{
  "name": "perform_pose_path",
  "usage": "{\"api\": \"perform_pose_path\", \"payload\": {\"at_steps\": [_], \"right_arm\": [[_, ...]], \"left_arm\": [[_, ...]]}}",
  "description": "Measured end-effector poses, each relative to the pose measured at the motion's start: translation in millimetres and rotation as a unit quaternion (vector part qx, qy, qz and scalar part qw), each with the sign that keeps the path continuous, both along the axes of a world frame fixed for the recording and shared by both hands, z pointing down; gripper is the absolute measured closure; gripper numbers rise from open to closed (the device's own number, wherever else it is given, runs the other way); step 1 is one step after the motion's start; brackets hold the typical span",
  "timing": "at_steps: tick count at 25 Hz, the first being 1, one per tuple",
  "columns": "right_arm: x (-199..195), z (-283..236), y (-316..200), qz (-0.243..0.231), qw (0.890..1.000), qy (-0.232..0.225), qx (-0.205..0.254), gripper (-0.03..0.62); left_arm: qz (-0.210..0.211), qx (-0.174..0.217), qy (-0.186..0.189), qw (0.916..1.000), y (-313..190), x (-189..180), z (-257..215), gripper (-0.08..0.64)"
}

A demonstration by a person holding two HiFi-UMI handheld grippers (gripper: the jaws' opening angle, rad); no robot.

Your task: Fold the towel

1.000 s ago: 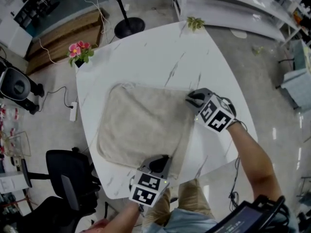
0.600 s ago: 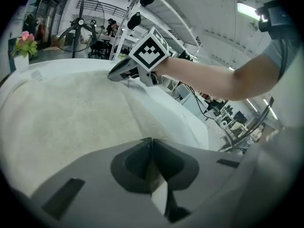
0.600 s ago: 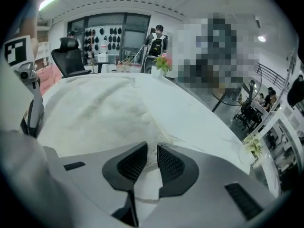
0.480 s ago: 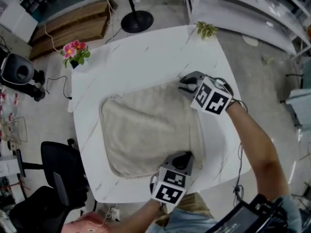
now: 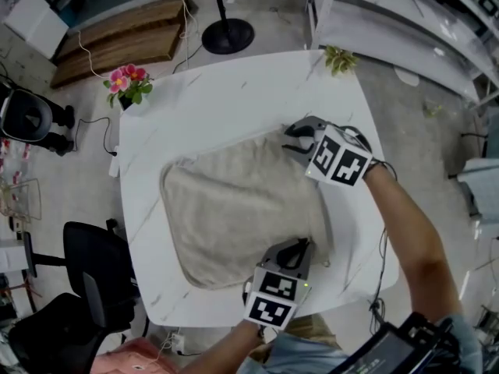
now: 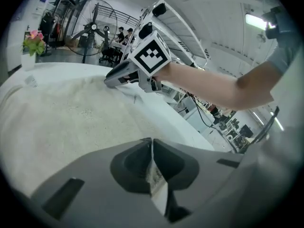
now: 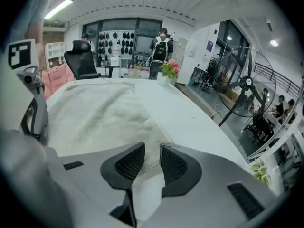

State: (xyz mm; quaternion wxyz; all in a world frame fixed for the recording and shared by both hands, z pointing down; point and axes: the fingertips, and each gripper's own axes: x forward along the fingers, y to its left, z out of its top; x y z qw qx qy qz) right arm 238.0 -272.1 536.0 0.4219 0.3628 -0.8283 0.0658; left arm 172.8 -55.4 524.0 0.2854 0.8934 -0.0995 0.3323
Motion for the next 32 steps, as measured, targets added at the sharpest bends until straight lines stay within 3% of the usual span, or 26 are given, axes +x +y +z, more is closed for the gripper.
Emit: {"api": "perform_pose_path", "payload": {"at_steps": [4,9,12,15,22,25,29,32], "right_arm": [[-2.2,-28.7,9.4,0.023,0.998,-0.052,-0.004,0.447],[6.7,-62.0,33.2,0.095,0.99,-0.105,-0.002,0.426],[6.6,-65.6,56.8,0.136,0.984,-0.114,-0.002,0.423],[6.9,-64.4,83.8,0.165,0.98,-0.11,-0.004,0.423],[-13.1,-51.6,167.3,0.227,0.967,-0.116,-0.013,0.445],[-17.8,-33.2,189.2,0.286,0.948,-0.137,-0.032,0.442],[-9.4,-18.1,194.7,0.365,0.908,-0.196,-0.055,0.401],[-13.1,-7.2,206.2,0.39,0.895,-0.204,-0.079,0.387]], "left_arm": [[-0.005,0.033,0.035,0.9988,-12.9,-17.7,-22.4,0.543],[-0.049,0.089,0.063,0.9928,-48.5,-51.4,-52.9,0.543],[-0.043,0.039,0.083,0.9949,-39.6,-57.2,-61.4,0.54],[-0.013,-0.003,0.096,0.9953,-16.4,-48.6,-62.0,0.475],[0.006,0.015,0.104,0.9944,-1.9,-56.3,-62.1,0.468],[0.002,0.032,0.094,0.9951,-8.0,-74.5,-61.2,0.469],[-0.021,0.047,0.08,0.9955,-22.6,-102.1,-62.4,0.476],[-0.038,0.056,0.077,0.9948,-33.9,-121.3,-63.4,0.48]]}}
